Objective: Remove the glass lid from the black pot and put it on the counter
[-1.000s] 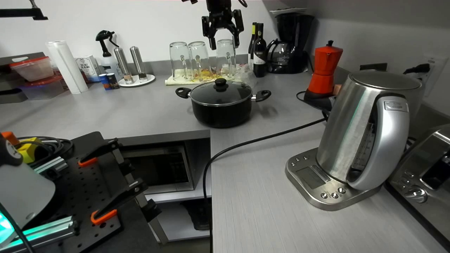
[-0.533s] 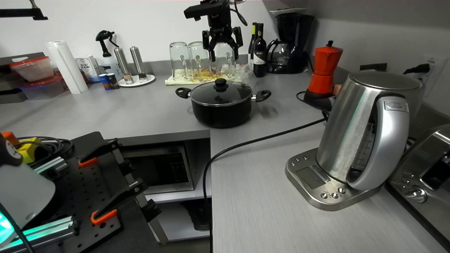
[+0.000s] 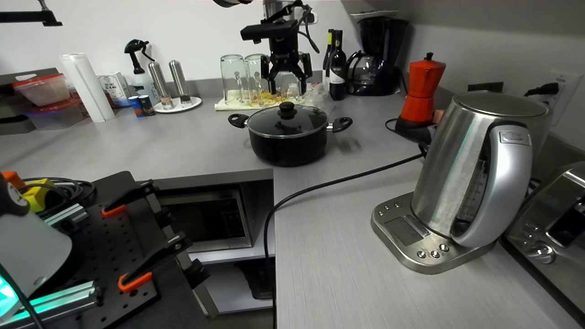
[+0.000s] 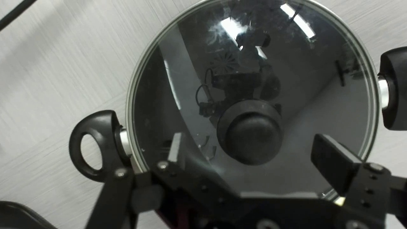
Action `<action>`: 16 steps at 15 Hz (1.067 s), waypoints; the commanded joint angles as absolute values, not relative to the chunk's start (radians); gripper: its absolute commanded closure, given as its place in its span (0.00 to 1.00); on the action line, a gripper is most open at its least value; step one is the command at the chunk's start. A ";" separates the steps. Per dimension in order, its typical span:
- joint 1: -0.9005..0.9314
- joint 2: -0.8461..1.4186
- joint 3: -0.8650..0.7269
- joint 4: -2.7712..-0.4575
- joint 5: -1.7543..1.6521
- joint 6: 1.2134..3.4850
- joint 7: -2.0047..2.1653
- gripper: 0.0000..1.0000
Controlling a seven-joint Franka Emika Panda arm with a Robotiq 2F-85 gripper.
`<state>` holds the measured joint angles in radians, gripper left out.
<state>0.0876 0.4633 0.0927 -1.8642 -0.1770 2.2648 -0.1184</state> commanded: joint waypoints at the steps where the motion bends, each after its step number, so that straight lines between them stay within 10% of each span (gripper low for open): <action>1: 0.086 0.506 0.102 -1.835 -0.158 2.263 -0.169 0.00; 9: 0.084 0.540 0.113 -1.815 -0.164 2.254 -0.243 0.03; 10: 0.082 0.542 0.115 -1.812 -0.161 2.253 -0.250 0.26; 16: 0.077 0.536 0.122 -1.815 -0.155 2.258 -0.280 0.60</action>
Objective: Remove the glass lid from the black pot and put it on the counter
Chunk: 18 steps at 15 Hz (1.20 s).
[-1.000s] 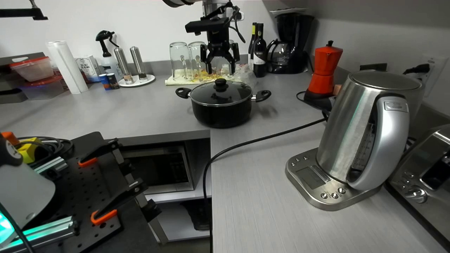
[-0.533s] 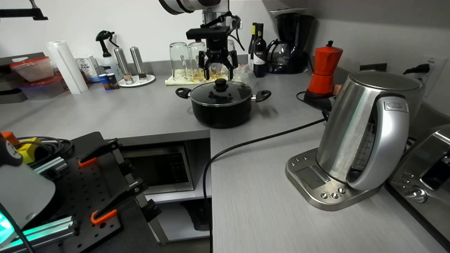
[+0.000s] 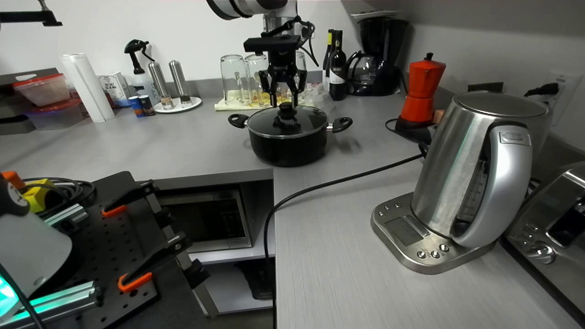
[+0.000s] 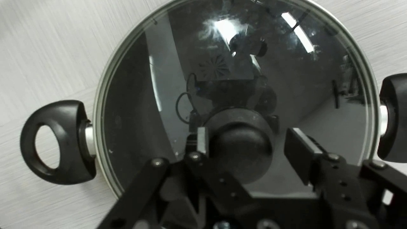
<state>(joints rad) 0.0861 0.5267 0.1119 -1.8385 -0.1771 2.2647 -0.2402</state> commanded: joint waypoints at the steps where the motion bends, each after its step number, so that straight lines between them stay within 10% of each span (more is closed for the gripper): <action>1: 0.076 0.535 0.122 -1.814 -0.155 2.259 -0.282 0.69; 18: 0.109 0.286 0.116 -1.919 -0.212 2.259 -0.263 0.76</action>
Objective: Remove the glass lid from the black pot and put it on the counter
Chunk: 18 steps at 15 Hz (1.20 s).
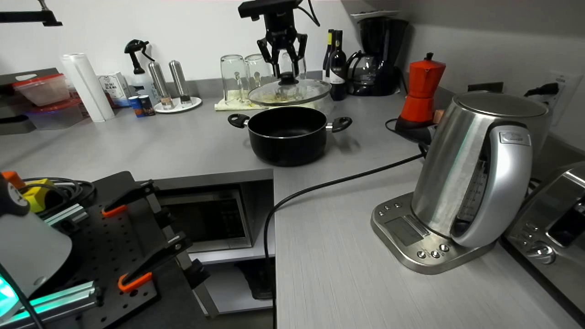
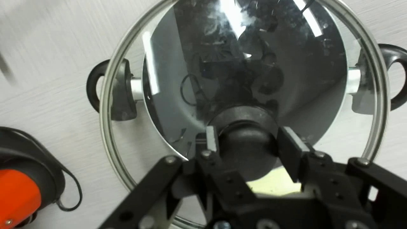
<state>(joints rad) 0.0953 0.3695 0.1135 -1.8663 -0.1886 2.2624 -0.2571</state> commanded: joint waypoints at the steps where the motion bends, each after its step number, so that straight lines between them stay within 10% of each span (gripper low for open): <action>1: 0.115 0.274 0.119 -1.925 -0.216 2.258 -0.265 0.76; 18: 0.273 0.178 0.233 -2.200 -0.486 2.277 -0.337 0.76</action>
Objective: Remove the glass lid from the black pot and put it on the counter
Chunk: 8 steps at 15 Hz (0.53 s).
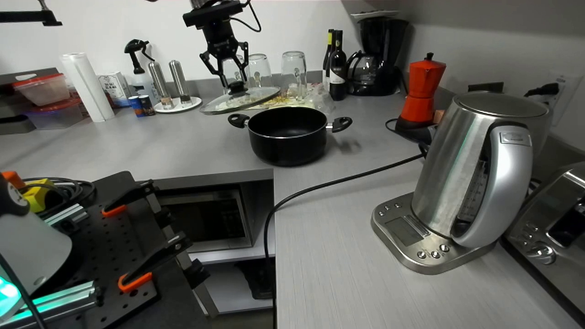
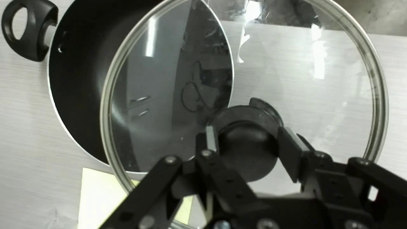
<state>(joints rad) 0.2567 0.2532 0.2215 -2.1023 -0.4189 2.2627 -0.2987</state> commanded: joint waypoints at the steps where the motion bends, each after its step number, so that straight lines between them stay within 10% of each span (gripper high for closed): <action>1: 0.281 0.166 0.240 -2.235 -0.515 2.282 -0.342 0.76; 8: 0.346 0.160 0.306 -2.369 -0.680 2.308 -0.311 0.76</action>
<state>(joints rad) 0.3232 0.2008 0.2839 -2.3166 -0.6224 2.2856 -0.3183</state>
